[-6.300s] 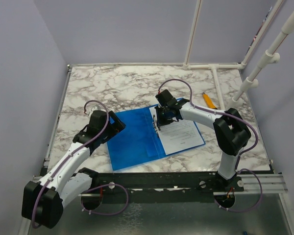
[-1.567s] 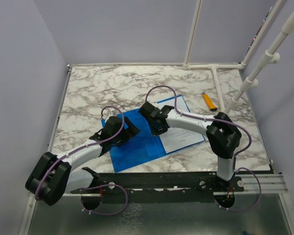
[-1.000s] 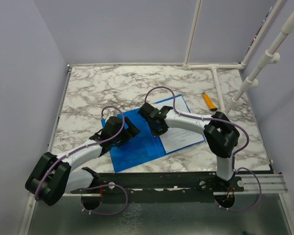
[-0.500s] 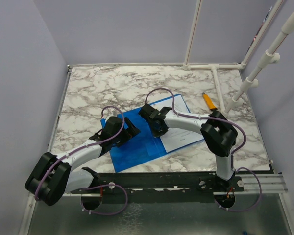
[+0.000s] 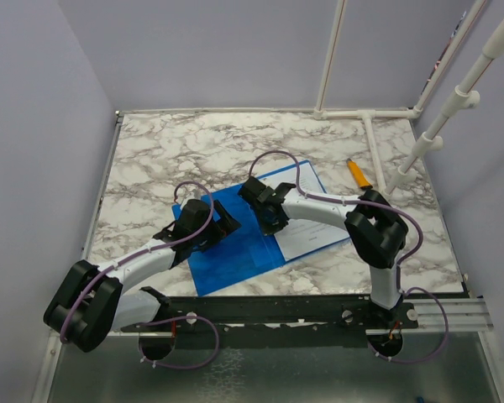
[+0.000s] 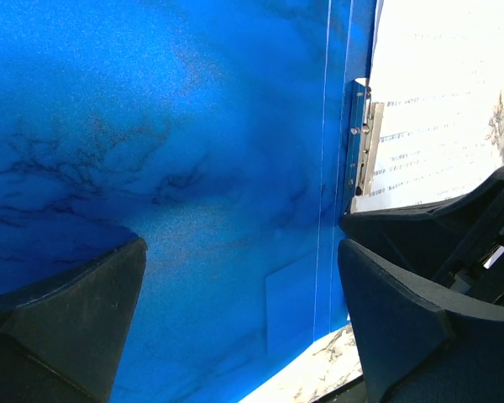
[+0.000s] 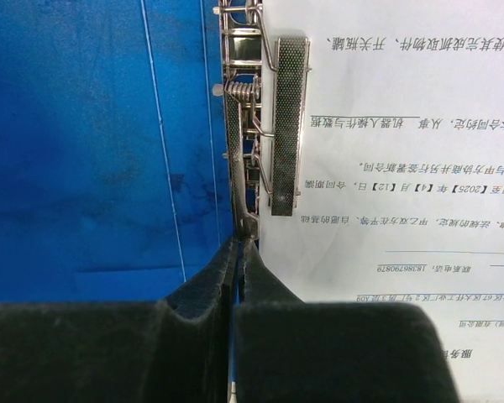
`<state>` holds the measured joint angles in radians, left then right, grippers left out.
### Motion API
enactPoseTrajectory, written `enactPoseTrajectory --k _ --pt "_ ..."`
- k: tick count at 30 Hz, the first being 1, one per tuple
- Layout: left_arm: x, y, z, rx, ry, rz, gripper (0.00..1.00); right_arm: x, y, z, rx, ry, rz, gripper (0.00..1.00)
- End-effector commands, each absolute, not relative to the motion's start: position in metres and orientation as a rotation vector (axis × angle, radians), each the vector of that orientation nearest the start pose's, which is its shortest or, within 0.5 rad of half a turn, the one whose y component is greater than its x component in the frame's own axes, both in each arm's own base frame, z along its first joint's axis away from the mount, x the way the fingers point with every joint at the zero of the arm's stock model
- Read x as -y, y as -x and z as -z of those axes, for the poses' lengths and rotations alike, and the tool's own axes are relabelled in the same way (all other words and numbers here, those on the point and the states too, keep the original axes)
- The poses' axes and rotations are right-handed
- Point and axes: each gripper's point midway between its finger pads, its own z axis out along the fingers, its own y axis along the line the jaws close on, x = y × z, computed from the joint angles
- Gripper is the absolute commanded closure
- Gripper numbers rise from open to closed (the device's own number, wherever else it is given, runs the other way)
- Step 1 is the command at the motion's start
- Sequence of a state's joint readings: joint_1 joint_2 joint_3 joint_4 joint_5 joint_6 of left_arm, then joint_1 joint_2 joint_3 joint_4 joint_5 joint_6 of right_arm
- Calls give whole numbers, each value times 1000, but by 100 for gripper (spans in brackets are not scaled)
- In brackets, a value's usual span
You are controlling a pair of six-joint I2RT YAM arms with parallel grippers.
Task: Put the files into the folder
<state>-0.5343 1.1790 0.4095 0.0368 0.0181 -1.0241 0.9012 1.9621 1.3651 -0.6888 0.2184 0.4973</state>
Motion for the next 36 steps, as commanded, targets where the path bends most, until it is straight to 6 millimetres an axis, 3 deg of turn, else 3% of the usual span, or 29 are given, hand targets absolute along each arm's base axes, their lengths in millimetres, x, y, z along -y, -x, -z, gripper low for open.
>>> enactPoseTrajectory --k 1,11,16,20,29,36 --pt "175 -227 -20 -2480 585 654 1 -311 -258 -13 -2743 476 -138 99" --pt "174 -227 -20 -2477 584 652 1 -323 -271 -66 -2639 392 -242 98" --pt "175 -228 -22 -2471 579 659 1 -315 -282 -99 -2555 332 -223 87" --pt "176 -230 -26 -2463 573 668 1 -312 -287 -114 -2518 311 -207 81" --pt "180 -238 -52 -2435 516 682 1 -309 -298 -122 -2469 305 -162 67" --pt "174 -248 -98 -2363 424 666 1 -317 -306 -106 -2492 343 -152 66"
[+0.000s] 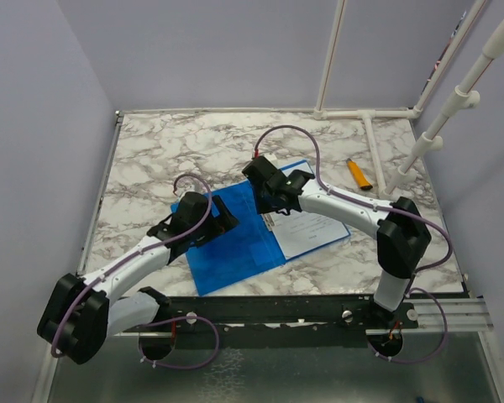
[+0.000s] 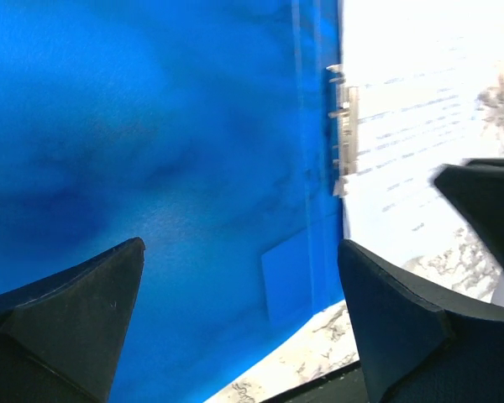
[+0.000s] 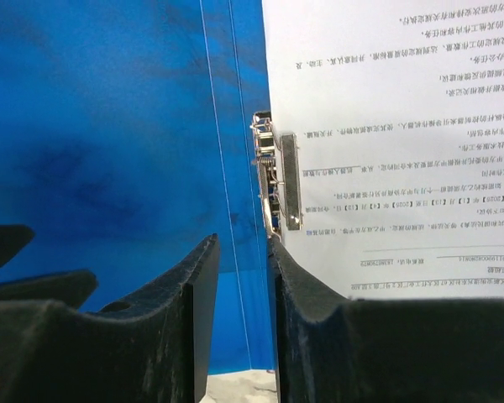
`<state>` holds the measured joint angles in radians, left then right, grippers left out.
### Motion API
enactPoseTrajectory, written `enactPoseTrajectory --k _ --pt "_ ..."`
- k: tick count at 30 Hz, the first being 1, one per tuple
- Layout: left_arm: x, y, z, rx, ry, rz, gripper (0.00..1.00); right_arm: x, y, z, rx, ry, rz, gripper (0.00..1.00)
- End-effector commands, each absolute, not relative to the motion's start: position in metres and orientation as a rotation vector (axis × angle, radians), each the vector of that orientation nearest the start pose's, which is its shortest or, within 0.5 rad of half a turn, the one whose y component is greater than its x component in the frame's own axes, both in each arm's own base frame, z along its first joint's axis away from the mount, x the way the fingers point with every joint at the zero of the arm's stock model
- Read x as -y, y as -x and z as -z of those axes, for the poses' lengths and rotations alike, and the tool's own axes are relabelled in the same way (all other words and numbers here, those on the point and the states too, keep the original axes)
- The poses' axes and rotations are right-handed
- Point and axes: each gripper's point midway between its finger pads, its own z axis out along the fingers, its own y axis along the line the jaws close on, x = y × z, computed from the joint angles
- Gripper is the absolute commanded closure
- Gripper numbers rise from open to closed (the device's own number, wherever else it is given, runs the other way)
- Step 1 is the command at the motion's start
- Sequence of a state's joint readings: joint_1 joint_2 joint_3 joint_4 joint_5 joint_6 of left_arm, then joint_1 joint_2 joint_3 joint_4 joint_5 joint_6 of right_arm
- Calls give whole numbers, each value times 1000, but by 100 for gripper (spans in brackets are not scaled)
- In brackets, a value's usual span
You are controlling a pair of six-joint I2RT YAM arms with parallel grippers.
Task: Put the files into the folder
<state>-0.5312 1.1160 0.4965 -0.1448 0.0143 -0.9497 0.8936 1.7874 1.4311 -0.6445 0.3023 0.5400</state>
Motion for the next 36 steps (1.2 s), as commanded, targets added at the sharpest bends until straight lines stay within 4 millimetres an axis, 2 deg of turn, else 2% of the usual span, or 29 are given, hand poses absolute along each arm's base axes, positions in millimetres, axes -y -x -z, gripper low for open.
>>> enactPoseTrajectory --k 1,8,19,27,36 --pt "172 -250 -105 -2353 406 655 1 -318 -307 -102 -2499 349 -152 66" --pt "149 -255 -149 -2273 282 528 1 -322 -312 -81 -2539 375 -140 67" --pt "126 -252 -214 -2102 131 446 1 -325 -317 -52 -2597 408 -129 71" --pt "111 -240 -237 -1994 124 434 1 -326 -320 -37 -2627 411 -115 75" --pt "100 -235 -242 -1942 128 406 1 -324 -321 -23 -2652 414 -75 79"
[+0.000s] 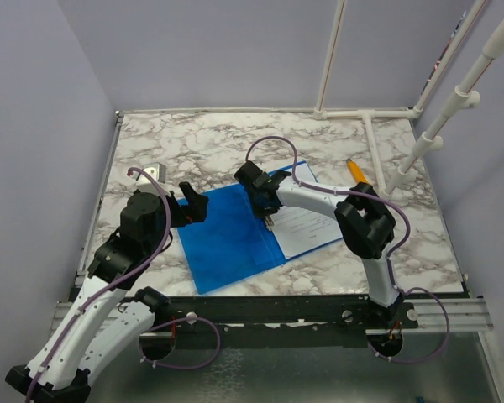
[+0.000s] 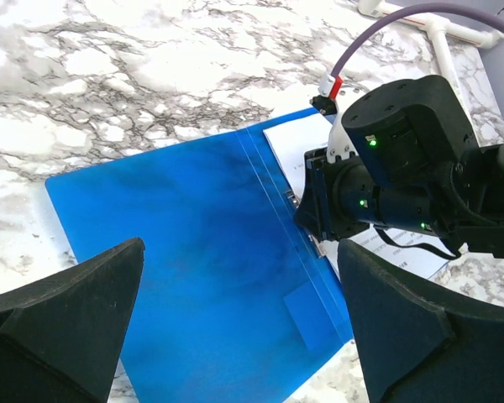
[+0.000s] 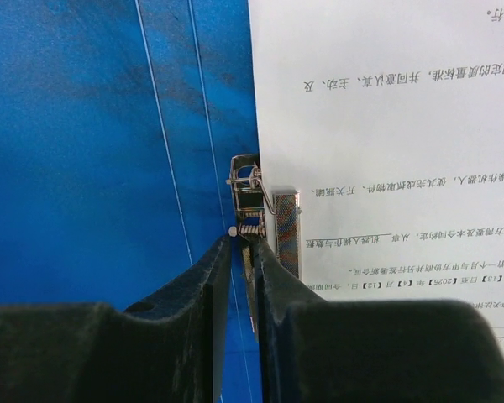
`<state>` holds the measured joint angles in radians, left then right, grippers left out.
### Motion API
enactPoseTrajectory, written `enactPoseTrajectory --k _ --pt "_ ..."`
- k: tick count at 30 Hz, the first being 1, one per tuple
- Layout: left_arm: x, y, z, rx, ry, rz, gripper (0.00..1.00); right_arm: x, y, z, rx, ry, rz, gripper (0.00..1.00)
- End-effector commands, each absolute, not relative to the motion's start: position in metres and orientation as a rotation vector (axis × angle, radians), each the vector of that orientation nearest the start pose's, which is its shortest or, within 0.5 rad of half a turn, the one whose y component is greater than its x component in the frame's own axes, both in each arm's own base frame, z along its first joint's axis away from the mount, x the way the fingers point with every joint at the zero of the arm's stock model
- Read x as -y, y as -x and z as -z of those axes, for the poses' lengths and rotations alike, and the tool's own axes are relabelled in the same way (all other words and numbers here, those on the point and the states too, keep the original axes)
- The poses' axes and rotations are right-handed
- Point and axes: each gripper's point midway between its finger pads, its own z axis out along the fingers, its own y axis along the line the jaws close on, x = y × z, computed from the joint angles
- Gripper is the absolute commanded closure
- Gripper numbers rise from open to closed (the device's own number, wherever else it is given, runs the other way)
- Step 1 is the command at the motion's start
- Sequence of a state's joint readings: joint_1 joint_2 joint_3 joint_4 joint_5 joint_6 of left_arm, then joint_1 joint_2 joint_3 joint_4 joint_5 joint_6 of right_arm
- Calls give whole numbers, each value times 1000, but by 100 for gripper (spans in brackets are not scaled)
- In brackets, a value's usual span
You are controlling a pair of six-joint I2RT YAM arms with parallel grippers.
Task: Put the files into the folder
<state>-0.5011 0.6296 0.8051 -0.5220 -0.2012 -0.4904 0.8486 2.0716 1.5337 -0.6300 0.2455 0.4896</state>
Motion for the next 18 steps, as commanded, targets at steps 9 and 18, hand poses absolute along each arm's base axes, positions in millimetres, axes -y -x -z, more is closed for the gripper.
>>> enactPoseTrajectory --k 9,18 --pt "98 -237 -237 -1949 141 390 1 -309 -313 -8 -2682 398 -2 85" --pt "97 -238 -233 -1958 159 378 1 -298 -309 -4 -2685 375 50 99"
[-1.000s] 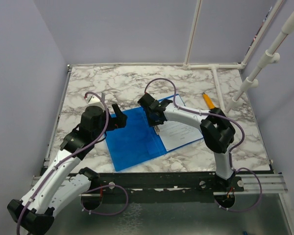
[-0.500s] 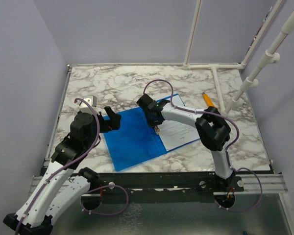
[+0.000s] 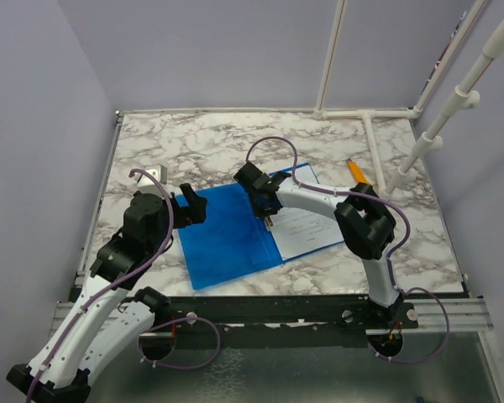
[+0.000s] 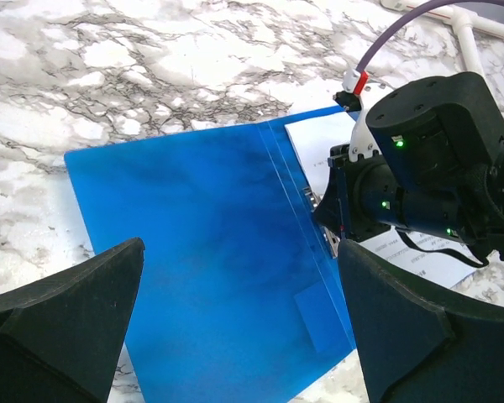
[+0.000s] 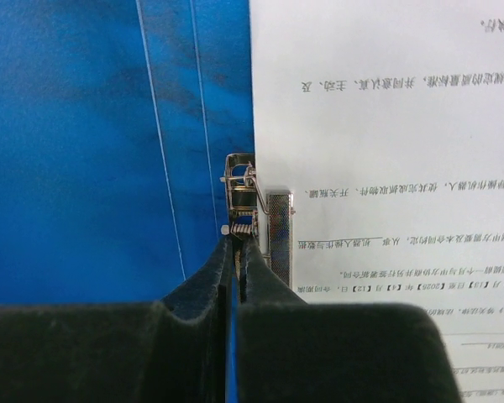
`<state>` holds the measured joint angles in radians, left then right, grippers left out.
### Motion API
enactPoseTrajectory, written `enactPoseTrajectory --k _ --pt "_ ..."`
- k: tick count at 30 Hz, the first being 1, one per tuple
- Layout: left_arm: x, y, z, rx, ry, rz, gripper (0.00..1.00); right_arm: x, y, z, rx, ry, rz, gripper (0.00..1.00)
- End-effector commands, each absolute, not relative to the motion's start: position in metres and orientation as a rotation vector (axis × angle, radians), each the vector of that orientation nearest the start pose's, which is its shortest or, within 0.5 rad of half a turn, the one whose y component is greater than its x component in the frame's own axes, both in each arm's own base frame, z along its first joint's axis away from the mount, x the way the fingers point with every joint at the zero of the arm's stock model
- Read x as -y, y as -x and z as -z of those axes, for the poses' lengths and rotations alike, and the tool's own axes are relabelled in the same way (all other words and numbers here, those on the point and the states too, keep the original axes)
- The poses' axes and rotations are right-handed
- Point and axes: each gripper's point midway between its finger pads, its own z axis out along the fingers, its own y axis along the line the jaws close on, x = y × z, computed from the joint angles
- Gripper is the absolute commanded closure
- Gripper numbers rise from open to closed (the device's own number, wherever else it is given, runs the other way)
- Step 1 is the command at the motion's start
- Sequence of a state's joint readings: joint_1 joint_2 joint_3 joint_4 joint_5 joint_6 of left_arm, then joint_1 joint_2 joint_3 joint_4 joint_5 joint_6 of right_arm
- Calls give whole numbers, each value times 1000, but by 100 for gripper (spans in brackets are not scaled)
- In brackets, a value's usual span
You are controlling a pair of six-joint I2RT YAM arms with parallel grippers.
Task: Put the files into the folder
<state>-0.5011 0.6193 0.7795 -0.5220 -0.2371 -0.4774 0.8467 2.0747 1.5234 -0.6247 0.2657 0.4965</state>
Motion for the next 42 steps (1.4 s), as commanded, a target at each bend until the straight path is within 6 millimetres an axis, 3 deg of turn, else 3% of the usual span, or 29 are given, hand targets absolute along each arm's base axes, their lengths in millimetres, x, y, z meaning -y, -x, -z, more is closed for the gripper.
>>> enactPoseTrajectory --k 1,8,16,25,34,42 --pt "96 -238 -232 -1961 162 374 1 -296 -309 -5 -2683 368 52 99" --pt "91 -241 -226 -1982 206 339 1 -298 -310 -28 -2632 337 -14 99" --pt "66 -247 -210 -2037 319 149 1 -301 -310 -65 -2568 330 -101 100" --pt "57 -245 -215 -2013 364 118 1 -284 -308 -111 -2482 293 -134 99" --pt "84 -233 -222 -2044 324 319 1 -260 -298 -157 -2409 276 -184 100" --pt "126 -215 -223 -2089 301 638 1 -251 -281 -182 -2371 269 -290 100"
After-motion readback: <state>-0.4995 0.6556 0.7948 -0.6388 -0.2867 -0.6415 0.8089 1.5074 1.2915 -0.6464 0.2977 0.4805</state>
